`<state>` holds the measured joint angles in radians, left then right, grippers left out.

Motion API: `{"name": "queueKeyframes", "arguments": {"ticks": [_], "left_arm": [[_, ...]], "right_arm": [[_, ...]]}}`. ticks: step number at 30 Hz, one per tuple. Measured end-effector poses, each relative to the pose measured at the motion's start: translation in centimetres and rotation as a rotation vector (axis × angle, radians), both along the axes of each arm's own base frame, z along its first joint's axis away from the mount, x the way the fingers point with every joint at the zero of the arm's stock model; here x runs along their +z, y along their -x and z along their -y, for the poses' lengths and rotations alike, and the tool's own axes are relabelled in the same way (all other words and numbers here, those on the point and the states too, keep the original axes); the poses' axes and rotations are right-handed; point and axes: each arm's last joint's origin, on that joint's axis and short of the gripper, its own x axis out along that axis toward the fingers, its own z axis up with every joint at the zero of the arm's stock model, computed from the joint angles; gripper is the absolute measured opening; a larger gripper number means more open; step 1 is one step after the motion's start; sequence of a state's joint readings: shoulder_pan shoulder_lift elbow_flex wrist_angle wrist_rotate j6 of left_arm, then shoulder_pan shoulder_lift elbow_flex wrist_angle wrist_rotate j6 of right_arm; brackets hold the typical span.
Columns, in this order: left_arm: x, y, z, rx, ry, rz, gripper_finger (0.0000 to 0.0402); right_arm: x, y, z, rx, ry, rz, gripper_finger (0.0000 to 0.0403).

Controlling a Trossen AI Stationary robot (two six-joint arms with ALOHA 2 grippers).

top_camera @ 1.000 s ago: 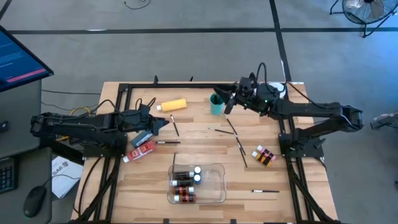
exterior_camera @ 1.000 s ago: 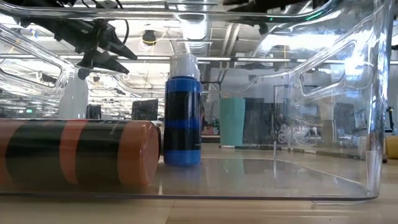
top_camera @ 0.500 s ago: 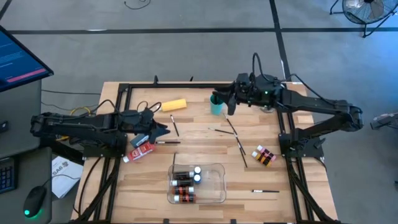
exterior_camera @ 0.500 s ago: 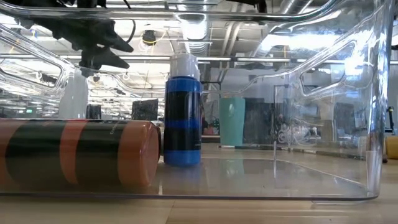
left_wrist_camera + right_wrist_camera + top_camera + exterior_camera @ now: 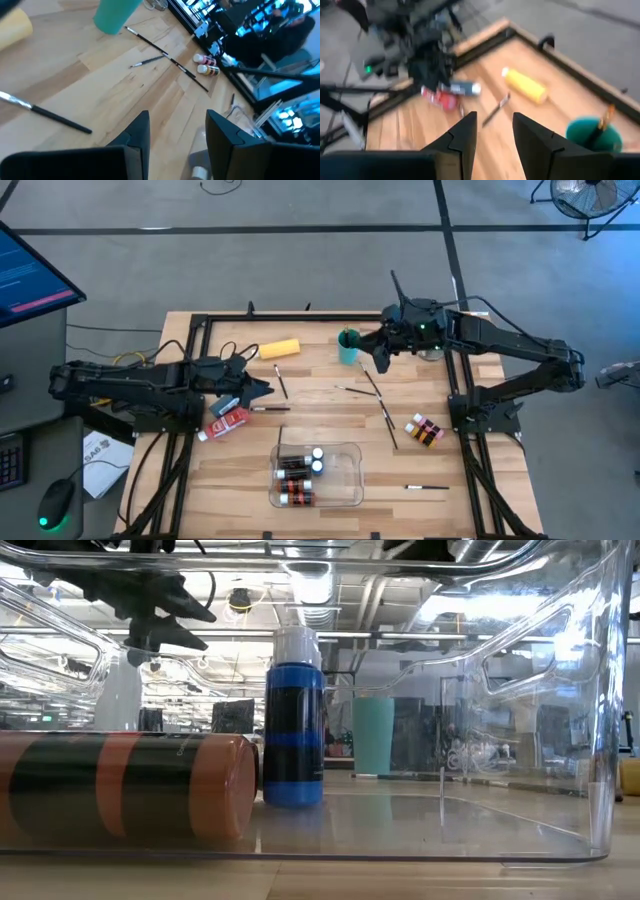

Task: Pick & Place Paint Supplies
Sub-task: Put the silver paint brush into the green cup

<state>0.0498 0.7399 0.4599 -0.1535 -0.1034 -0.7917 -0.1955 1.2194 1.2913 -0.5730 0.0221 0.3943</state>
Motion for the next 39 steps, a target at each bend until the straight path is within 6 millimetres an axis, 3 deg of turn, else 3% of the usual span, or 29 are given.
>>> {"name": "queueKeyframes", "arguments": {"ticks": [10, 18, 24, 30, 39], "left_arm": [[0.2, -0.6, 0.1, 0.085, 0.077, 0.057, 0.0099], [-0.8, -2.7, 0.9, 0.139, 0.048, 0.059, 0.0099], [-2.3, -4.3, 1.0, 0.135, 0.049, 0.018, 0.0099], [-3.1, -5.1, 1.1, 0.121, 0.055, -0.011, 0.0099], [-3.2, -5.1, 1.1, 0.077, 0.039, -0.023, 0.0099]], "right_arm": [[-2.7, 1.5, -0.8, 0.127, -0.007, -0.285, 0.0120], [-6.0, 2.1, 0.5, 0.074, -0.057, -0.385, 0.0120], [-8.8, 2.5, 2.3, -0.037, -0.129, -0.412, 0.0120], [-11.8, 3.0, 5.4, -0.172, -0.223, -0.374, 0.0120], [-17.0, 1.0, 8.9, -0.149, -0.260, -0.486, 0.0120]]}}
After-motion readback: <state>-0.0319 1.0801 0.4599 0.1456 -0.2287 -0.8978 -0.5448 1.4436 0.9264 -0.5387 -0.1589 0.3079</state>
